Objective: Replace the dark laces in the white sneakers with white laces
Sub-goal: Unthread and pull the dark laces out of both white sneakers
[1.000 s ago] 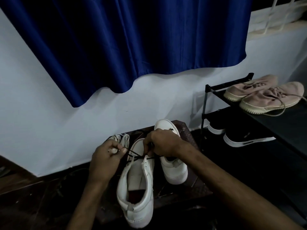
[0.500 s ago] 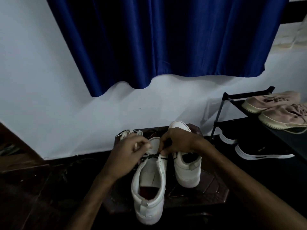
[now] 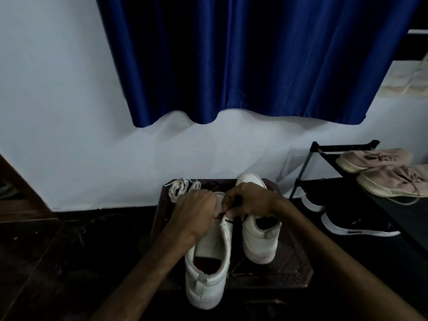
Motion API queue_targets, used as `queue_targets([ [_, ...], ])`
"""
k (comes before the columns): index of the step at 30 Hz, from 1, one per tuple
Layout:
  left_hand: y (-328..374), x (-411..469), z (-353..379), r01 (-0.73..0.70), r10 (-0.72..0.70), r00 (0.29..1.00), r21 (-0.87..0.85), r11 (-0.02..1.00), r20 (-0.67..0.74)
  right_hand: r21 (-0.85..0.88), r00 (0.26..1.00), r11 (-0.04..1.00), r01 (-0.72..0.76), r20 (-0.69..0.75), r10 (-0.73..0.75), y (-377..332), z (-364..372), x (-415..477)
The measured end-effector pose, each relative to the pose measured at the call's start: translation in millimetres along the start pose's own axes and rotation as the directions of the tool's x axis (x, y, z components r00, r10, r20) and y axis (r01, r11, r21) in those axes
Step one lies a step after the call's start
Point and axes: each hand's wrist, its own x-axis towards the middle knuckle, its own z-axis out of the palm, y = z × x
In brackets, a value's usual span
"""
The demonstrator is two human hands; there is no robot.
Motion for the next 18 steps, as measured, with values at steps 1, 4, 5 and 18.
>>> queue_targets([
  [1,-5.8,0.8,-6.1,0.026,-0.026,0.999,0.019,0.999,-0.024,0.012,1.0,1.0,-0.003,0.005,0.002,0.1,-0.3,0.1],
  [4,-41.7,3.3,-22.2,0.21,-0.213,0.976,-0.078,0.975,-0.035,0.021,1.0,1.0,-0.019,0.003,0.019,1.0,-1.9,2.5],
  [5,-56.2,2.6,-22.5,0.276,-0.28,0.96,-0.114,0.955,-0.028,0.023,1.0,0.999,-0.029,-0.002,0.029,0.9,-2.0,3.7],
  [18,-64.2,-16.5,3.7,0.335,-0.327,0.889,-0.032,0.942,-0.32,-0.065,0.996,0.998,0.01,-0.086,-0.016,0.9,1.1,4.8],
])
